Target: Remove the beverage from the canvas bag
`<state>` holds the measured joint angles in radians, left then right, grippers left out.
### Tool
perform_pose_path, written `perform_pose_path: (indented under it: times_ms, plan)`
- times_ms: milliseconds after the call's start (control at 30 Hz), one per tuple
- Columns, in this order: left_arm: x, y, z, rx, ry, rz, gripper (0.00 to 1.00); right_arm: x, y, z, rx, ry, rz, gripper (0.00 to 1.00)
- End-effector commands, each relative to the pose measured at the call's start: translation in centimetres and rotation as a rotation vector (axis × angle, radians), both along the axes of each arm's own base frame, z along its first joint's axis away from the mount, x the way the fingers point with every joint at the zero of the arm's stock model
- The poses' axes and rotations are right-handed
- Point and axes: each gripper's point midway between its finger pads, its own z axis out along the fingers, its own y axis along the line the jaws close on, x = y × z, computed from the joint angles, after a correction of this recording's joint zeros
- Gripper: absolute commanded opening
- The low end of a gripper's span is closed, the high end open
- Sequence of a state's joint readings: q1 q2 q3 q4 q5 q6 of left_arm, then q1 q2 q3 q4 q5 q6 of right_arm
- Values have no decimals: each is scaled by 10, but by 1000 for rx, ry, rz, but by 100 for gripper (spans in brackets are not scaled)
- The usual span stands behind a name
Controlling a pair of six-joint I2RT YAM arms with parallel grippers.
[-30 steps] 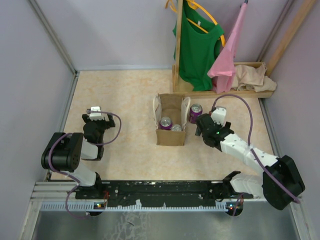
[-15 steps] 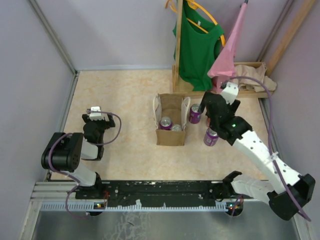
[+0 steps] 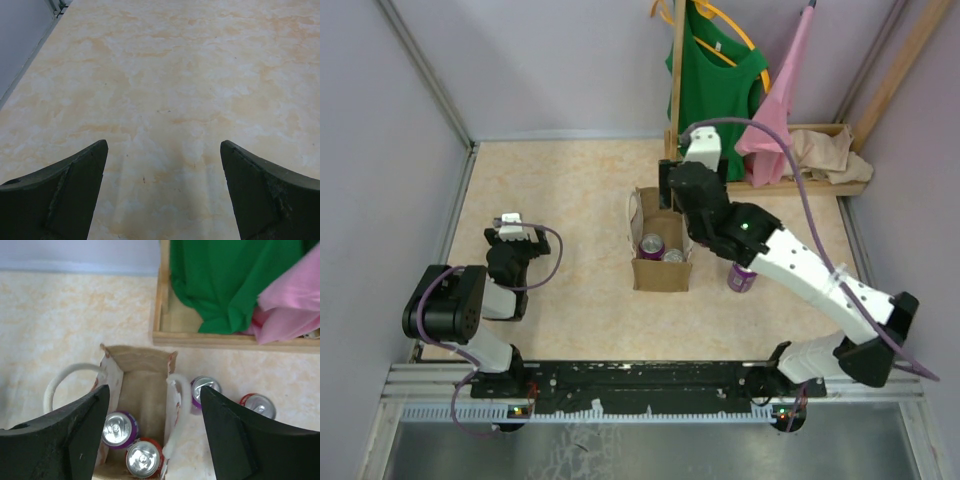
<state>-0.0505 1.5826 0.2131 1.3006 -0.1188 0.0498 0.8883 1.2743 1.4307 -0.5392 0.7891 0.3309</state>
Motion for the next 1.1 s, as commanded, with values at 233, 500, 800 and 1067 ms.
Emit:
perform_pose_path:
  times_ms: [233, 500, 800, 1067]
  plan:
    - [4, -3, 4, 3, -17, -10, 100, 5, 47, -75, -122, 177, 128, 65]
    - [4, -3, 4, 4, -17, -9, 100, -22, 75, -167, -95, 420, 261, 79]
    - [4, -3, 4, 4, -16, -11, 100, -51, 82, -238, -129, 590, 349, 99]
    - [4, -3, 4, 4, -16, -10, 100, -49, 80, -256, -160, 608, 327, 99]
